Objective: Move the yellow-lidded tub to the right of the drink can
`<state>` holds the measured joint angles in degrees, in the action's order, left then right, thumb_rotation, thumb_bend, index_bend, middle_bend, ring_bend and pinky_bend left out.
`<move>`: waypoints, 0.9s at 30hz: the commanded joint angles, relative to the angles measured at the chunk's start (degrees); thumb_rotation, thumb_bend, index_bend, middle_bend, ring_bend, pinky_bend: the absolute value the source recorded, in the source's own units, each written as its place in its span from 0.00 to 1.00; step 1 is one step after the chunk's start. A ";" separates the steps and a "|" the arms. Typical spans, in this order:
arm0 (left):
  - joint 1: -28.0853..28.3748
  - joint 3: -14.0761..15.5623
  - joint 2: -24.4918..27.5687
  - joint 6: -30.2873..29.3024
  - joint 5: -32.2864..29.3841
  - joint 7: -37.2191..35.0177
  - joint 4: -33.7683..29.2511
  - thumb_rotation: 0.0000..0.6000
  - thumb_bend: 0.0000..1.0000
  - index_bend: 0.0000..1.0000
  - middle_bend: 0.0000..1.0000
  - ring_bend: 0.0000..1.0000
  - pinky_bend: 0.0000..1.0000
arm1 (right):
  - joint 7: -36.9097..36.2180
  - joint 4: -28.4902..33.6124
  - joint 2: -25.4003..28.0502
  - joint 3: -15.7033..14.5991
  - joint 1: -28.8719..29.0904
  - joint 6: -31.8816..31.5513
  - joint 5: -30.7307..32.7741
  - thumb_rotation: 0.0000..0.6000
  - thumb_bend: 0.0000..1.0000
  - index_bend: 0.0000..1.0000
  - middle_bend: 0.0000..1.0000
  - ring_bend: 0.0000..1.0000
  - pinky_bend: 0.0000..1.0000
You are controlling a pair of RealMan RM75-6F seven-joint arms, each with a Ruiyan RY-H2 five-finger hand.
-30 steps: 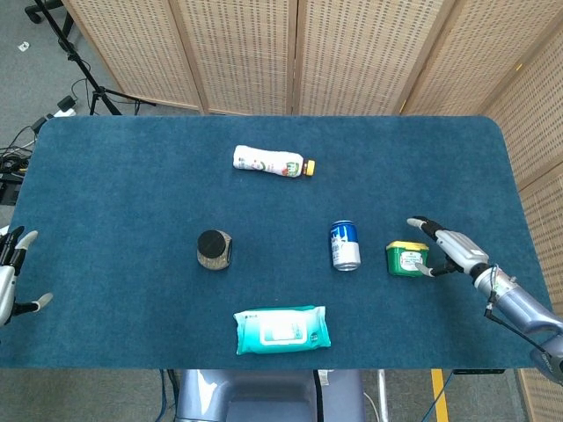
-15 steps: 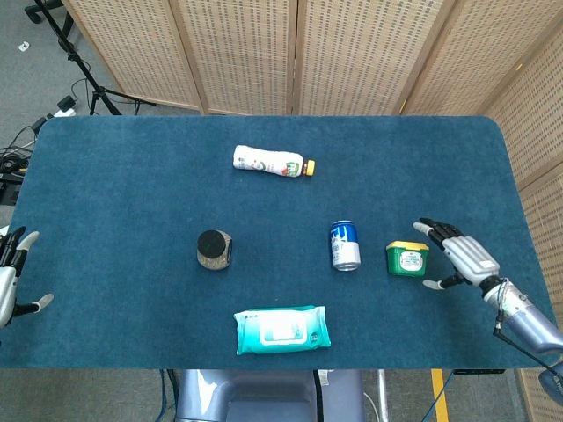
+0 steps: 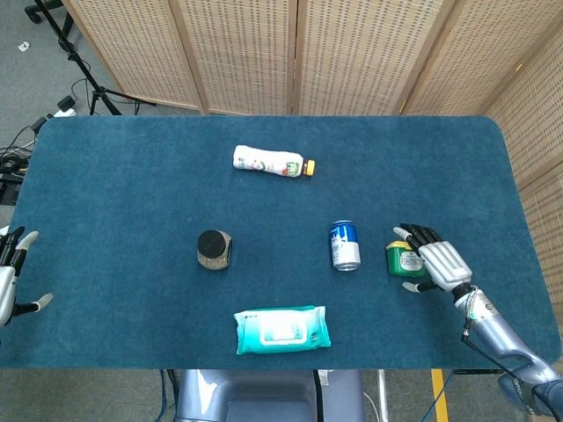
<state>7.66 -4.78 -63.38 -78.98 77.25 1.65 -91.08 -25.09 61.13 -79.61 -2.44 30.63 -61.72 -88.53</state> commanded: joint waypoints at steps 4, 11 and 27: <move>0.01 -0.08 0.04 0.11 -0.20 -0.18 0.09 1.00 0.00 0.00 0.00 0.00 0.00 | 2.76 -5.51 -5.01 2.91 -0.53 -2.41 1.72 1.00 0.03 0.29 0.35 0.25 0.21; 0.08 -0.02 0.02 0.28 -0.15 -0.22 0.15 1.00 0.00 0.00 0.00 0.00 0.00 | 2.67 -9.59 -7.54 3.34 -0.80 -2.80 1.65 1.00 0.47 0.43 0.47 0.36 0.27; 0.10 0.16 0.22 0.36 0.20 -0.55 0.02 1.00 0.00 0.00 0.00 0.00 0.00 | -25.44 8.62 13.30 -0.09 5.13 5.27 -4.36 1.00 0.75 0.47 0.50 0.39 0.28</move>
<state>7.76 -4.63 -63.17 -78.61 77.45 1.11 -91.06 -40.82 62.38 -74.62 -0.32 31.89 -63.32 -90.46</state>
